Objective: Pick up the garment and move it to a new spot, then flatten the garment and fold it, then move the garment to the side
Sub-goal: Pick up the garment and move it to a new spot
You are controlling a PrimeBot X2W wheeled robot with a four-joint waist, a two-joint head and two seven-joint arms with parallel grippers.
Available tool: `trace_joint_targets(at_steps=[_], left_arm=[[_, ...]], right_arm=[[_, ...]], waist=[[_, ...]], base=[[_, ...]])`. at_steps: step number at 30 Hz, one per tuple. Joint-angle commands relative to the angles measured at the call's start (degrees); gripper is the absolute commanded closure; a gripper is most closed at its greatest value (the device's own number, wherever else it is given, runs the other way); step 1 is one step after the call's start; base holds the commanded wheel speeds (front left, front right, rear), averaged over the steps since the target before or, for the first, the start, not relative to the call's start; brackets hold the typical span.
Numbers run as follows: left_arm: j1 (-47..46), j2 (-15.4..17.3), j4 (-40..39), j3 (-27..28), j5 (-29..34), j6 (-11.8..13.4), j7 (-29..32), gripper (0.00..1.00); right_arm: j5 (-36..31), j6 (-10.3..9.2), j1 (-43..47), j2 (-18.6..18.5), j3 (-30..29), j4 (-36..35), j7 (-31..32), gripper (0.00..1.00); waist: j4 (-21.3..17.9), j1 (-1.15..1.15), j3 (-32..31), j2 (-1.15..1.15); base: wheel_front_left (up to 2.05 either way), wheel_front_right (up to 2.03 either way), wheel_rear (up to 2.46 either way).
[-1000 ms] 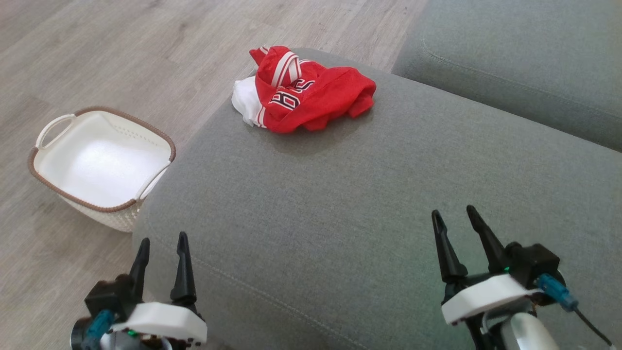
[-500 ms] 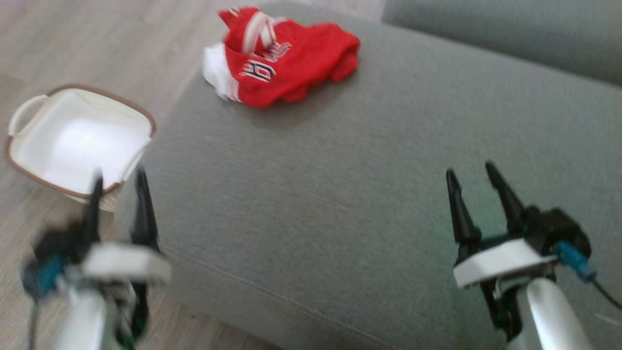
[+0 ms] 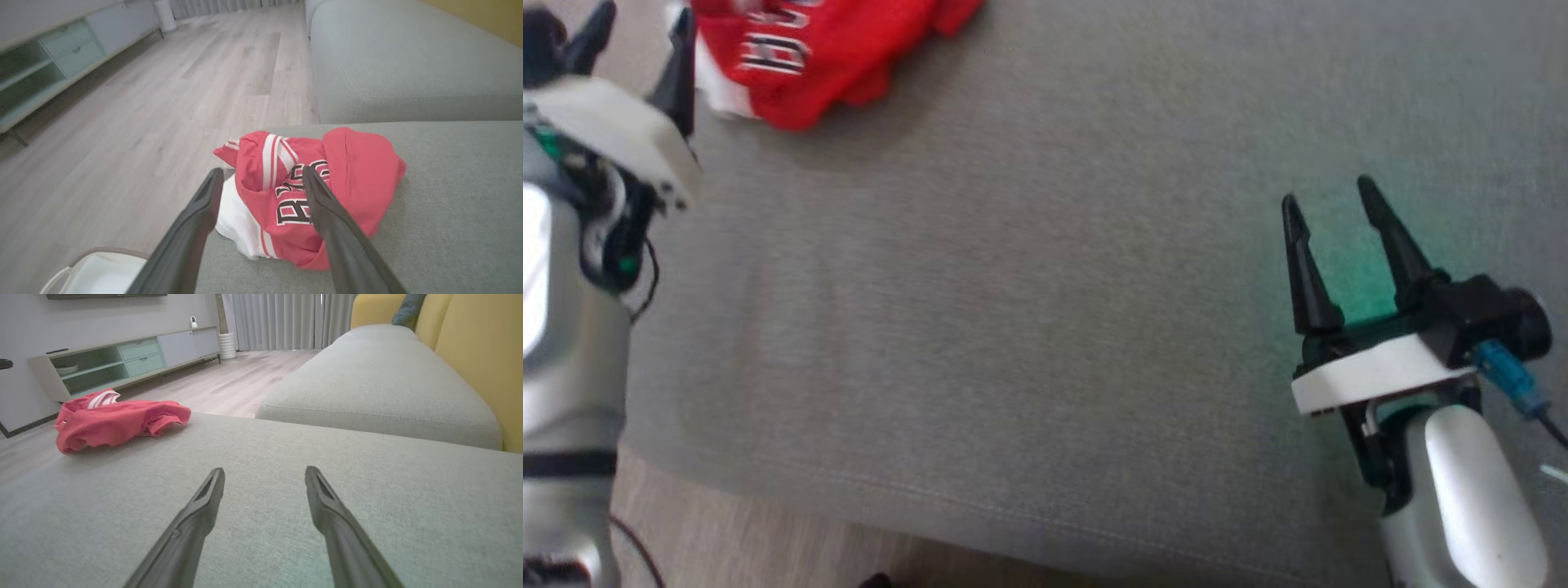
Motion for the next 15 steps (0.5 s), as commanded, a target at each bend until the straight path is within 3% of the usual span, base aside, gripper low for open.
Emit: trace_joint_targets(at_steps=[1, 13, 15], left_arm=[[-3.7, 3.5, 1.0, 0.5, -0.7, -0.4, 0.9, 0.00], [-12.4, 5.0, 16.1, -9.8, -9.0, -0.8, 4.9, 0.00], [-13.1, 5.1, 18.1, -10.2, -9.6, -0.8, 4.2, 0.64]], right_arm=[[-0.6, 0.37, -1.8, -0.1, 1.3, -2.9, 0.3, 0.00], [-1.7, 0.37, -2.2, -0.1, 0.5, -6.8, 1.2, 0.00], [-1.6, 0.37, -2.3, -0.1, 0.3, -6.9, 1.1, 0.00]], waist=[[-3.9, -0.02, 4.8, 0.00], [-6.6, -0.02, 11.1, 0.00], [-6.8, -0.02, 11.4, 0.00]], base=[[0.00, 0.00, 0.00], [0.00, 0.00, 0.00], [0.00, 0.00, 0.00]])
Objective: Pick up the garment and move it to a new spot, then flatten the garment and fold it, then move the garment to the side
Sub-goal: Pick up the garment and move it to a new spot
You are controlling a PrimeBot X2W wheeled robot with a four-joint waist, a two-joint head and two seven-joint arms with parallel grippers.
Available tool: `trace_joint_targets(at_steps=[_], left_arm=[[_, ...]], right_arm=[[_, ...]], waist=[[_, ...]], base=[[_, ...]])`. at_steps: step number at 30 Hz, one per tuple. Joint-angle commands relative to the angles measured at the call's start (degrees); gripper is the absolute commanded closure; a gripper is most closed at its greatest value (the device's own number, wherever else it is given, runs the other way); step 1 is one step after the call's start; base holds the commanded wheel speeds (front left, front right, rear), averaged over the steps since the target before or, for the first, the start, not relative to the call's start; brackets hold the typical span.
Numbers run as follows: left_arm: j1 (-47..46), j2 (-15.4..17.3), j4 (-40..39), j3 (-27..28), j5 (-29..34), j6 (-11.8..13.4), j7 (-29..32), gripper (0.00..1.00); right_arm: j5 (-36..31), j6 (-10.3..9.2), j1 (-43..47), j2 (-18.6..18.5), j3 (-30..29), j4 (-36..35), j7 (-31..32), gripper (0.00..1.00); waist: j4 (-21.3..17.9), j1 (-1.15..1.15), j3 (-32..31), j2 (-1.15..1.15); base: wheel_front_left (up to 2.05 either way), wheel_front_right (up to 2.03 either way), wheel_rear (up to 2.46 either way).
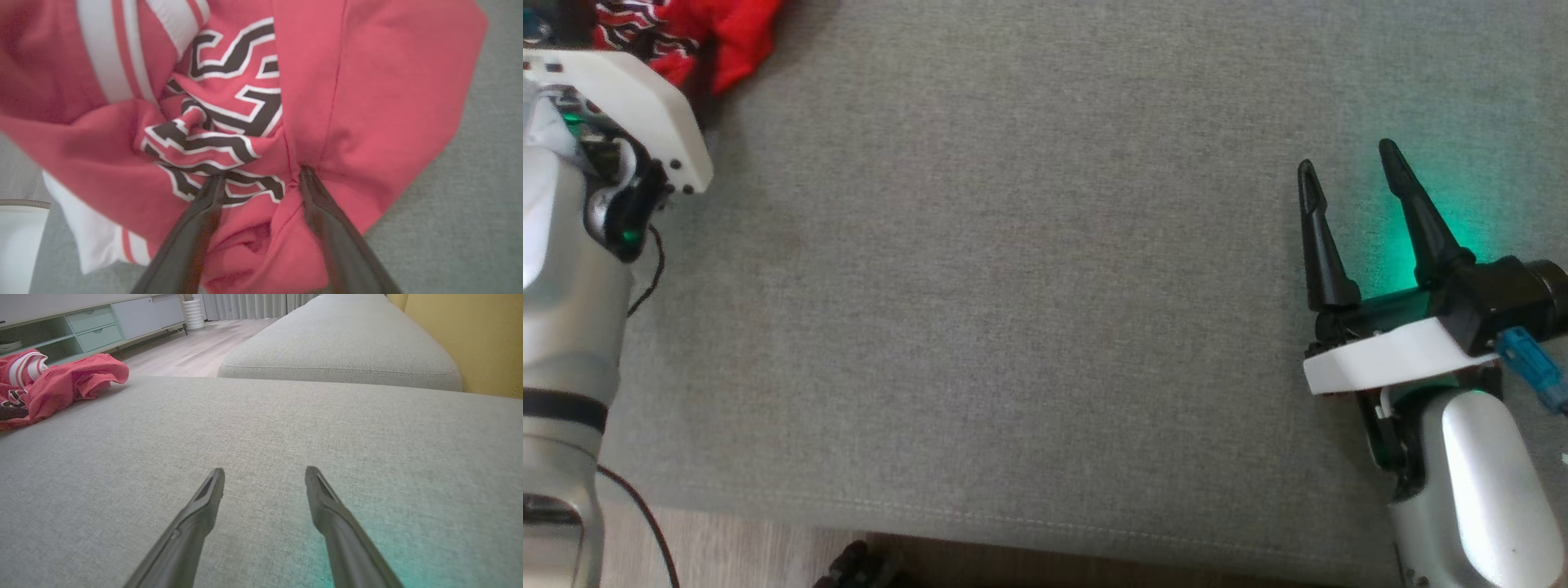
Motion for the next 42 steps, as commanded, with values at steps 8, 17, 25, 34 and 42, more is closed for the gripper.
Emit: trace_joint_targets(at_steps=[8, 17, 25, 34, 42], left_arm=[[-4.1, 4.9, 3.3, -1.8, 0.0, 0.1, -6.1, 1.00], [-6.7, 6.6, 2.8, -6.9, 1.1, 0.1, -13.1, 1.00], [-8.0, 7.5, -2.6, -13.0, 0.3, 0.1, -14.9, 1.00], [-9.1, 6.6, -11.7, -18.3, -2.0, 0.1, -13.0, 1.00], [-9.3, 4.1, -18.3, -21.5, -2.6, 0.1, -11.4, 1.00]], right_arm=[[0.5, 0.37, -1.1, -0.1, 0.5, -1.3, -0.9, 0.00], [3.1, 0.37, -0.5, -0.1, 1.3, 2.8, -3.3, 0.00], [6.8, 0.37, 0.8, -0.1, 0.4, 7.5, -6.4, 0.00], [10.0, 0.37, 2.3, -0.1, -1.7, 11.1, -9.1, 0.00], [11.7, 0.37, 2.0, -0.1, -1.6, 12.1, -10.6, 0.00]], waist=[[-0.2, -0.01, -1.7, 0.00], [-0.3, -0.01, -10.4, 0.00], [-3.7, -0.01, -20.4, 0.00], [-11.0, -0.01, -25.7, 0.00], [-17.3, -0.01, -23.5, 0.00]], base=[[0.00, 0.00, 0.00], [0.00, 0.00, 0.00], [0.00, 0.00, 0.00], [0.00, 0.00, 0.00], [0.00, 0.00, 0.00]])
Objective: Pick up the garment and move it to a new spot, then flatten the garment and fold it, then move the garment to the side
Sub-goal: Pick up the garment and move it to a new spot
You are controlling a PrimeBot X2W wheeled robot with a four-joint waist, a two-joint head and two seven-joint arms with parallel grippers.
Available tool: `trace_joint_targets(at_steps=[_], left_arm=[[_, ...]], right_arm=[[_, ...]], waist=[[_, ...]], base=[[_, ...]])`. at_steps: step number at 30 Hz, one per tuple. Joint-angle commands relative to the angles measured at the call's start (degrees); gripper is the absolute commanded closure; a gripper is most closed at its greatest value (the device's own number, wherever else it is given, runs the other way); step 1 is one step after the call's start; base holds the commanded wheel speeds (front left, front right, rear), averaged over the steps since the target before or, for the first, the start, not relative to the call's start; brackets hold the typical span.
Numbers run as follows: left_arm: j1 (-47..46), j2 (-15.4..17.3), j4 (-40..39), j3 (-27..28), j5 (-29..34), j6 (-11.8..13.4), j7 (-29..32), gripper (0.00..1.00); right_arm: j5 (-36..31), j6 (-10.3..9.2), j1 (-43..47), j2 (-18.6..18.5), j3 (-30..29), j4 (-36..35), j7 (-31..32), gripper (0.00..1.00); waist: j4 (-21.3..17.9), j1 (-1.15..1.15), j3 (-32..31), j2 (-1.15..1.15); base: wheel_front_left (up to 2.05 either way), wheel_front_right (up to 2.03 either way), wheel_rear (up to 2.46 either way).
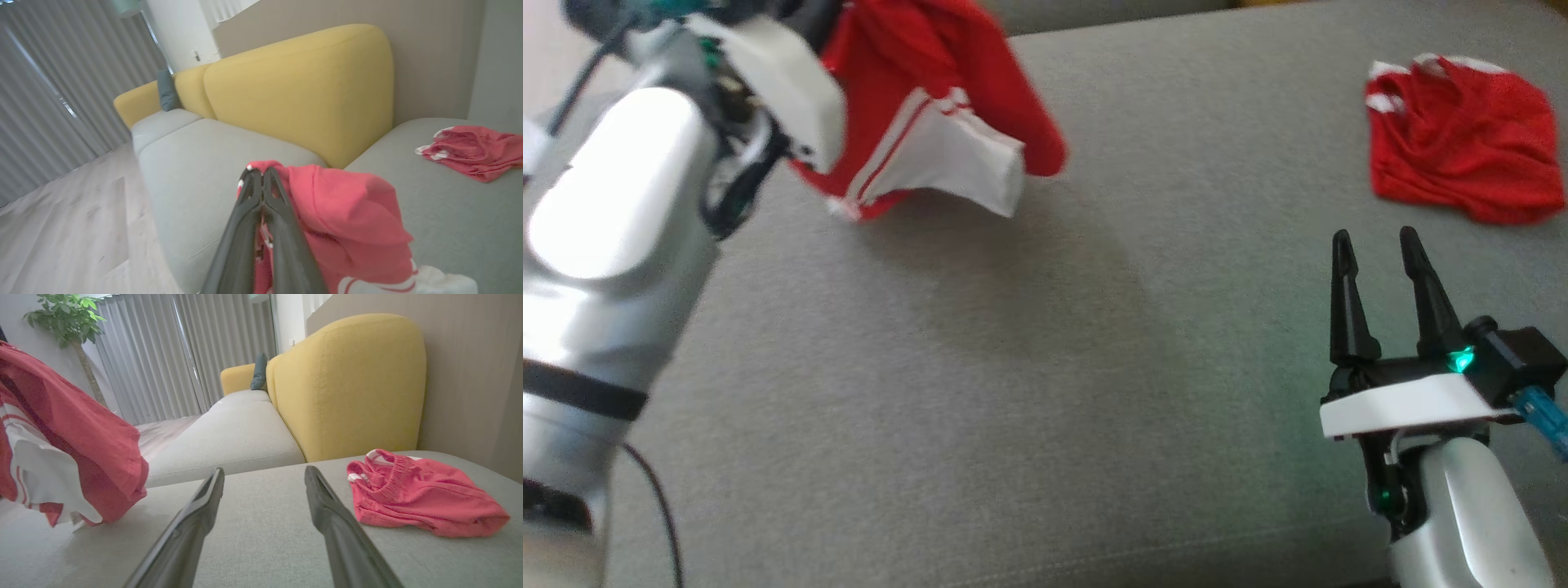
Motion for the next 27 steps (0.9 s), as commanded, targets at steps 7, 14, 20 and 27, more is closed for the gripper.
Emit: trace_joint_targets(at_steps=[7, 14, 20, 27], left_arm=[[5.2, -6.0, -2.7, -1.3, -3.8, 0.9, -0.9, 1.00], [13.5, -13.5, 3.1, -4.1, -4.6, 3.3, -6.3, 1.00], [16.0, -16.3, 5.8, -3.0, -5.1, 5.3, -10.7, 0.00], [19.8, -16.2, 0.6, 1.6, -3.4, 8.1, -11.9, 0.00]], right_arm=[[1.6, 0.37, -1.6, -0.2, 2.8, -0.3, -1.8, 0.00], [2.0, 0.37, -2.8, -0.2, 3.8, 0.8, -2.4, 0.00], [1.9, 0.37, -2.8, -0.2, 4.0, 2.3, -2.6, 0.00], [0.9, 0.37, -2.1, -0.2, 4.0, 3.7, -2.7, 0.00]], waist=[[-4.6, 0.01, 4.4, 0.00], [-5.5, 0.01, 6.6, 0.00], [-4.4, 0.01, 6.0, 0.00], [-1.7, 0.01, 2.1, 0.00]], base=[[0.00, 0.00, 0.00], [0.00, 0.00, 0.00], [0.00, 0.00, 0.00], [0.00, 0.00, 0.00]])
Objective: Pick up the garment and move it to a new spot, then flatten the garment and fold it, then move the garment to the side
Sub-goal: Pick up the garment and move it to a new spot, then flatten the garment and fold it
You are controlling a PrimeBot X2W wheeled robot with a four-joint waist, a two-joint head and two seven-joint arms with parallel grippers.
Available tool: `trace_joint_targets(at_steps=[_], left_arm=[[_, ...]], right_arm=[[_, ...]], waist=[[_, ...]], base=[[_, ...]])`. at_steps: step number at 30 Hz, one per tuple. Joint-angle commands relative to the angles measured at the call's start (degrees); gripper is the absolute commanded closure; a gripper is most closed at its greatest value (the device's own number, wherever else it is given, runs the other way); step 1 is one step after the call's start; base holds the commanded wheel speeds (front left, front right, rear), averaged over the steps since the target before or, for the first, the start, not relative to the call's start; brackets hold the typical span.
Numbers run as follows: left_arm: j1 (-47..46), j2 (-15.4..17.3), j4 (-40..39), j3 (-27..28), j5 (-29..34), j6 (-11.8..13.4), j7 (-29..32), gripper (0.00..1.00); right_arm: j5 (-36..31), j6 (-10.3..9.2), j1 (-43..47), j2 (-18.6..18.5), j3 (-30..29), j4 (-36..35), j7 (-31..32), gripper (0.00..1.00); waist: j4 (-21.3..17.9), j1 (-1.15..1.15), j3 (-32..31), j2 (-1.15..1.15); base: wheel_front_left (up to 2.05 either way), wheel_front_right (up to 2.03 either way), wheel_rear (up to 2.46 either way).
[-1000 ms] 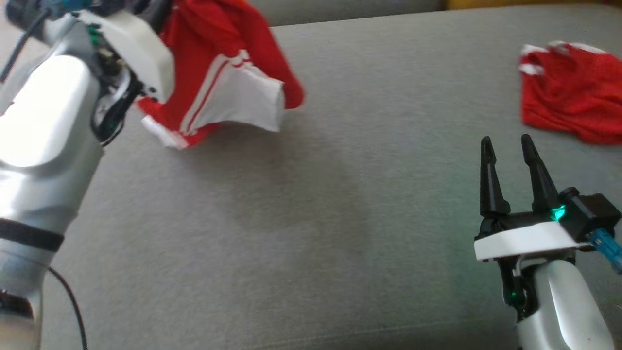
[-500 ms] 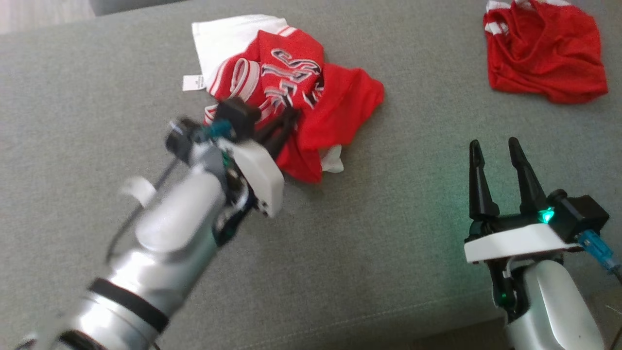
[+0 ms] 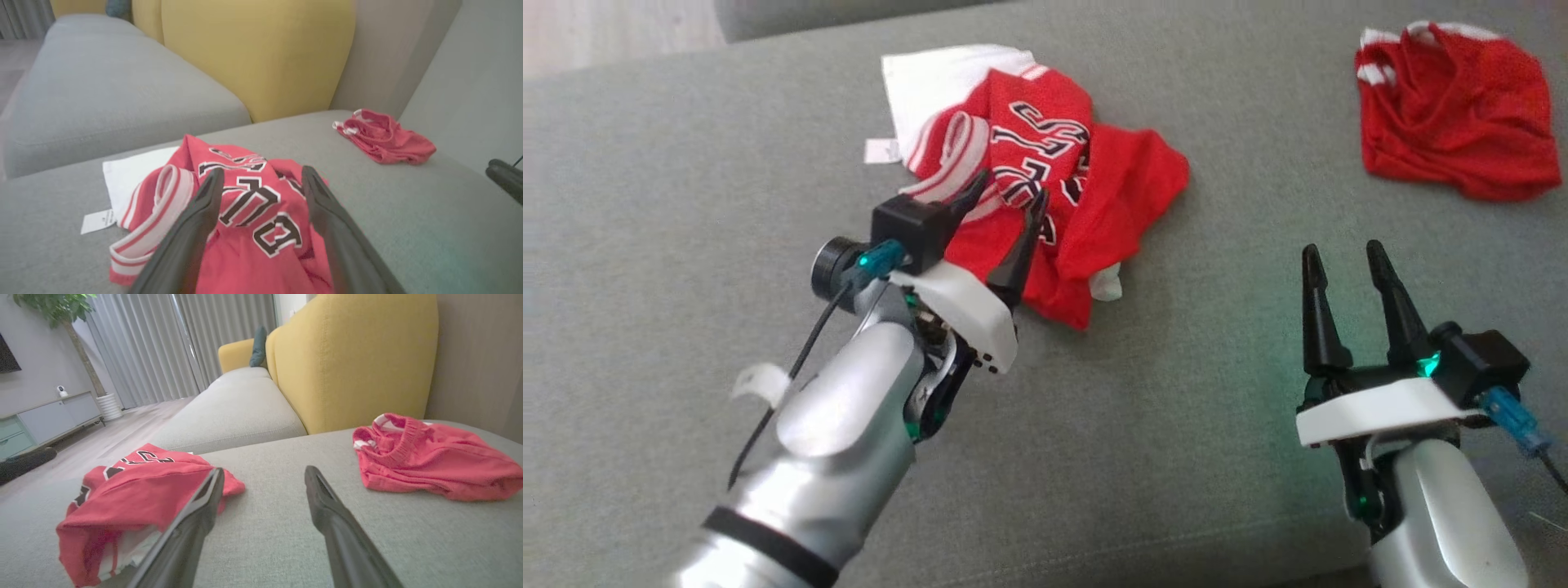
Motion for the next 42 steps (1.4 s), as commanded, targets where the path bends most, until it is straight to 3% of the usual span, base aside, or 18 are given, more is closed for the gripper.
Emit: trace_joint_targets(at_steps=[1, 13, 21, 42], left_arm=[[-0.3, 1.2, -3.4, 3.2, 0.9, 0.6, -0.7, 0.00], [19.2, 3.1, -17.7, 16.0, 4.2, 7.1, -0.7, 0.00], [30.5, 3.9, -25.6, 22.3, 7.8, 9.7, -0.7, 0.00], [39.3, 1.3, -29.1, 28.1, 11.0, 7.9, -0.7, 0.00]], right_arm=[[-0.6, 0.37, -0.7, -0.2, 1.4, -1.6, -0.7, 0.00], [-3.5, 0.37, 2.2, -0.2, 1.1, -1.0, 0.2, 0.00], [-3.0, 0.37, 5.7, -0.2, 0.8, -1.9, -0.1, 0.00], [-1.3, 0.37, 8.0, -0.2, 0.4, -1.4, -0.7, 0.00]], waist=[[1.4, 0.00, -2.0, 0.00], [5.7, 0.00, -10.9, 0.00], [7.8, 0.00, -12.8, 0.00], [8.5, 0.00, -13.3, 0.00]], base=[[0.00, 0.00, 0.00], [0.00, 0.00, 0.00], [0.00, 0.00, 0.00], [0.00, 0.00, 0.00]])
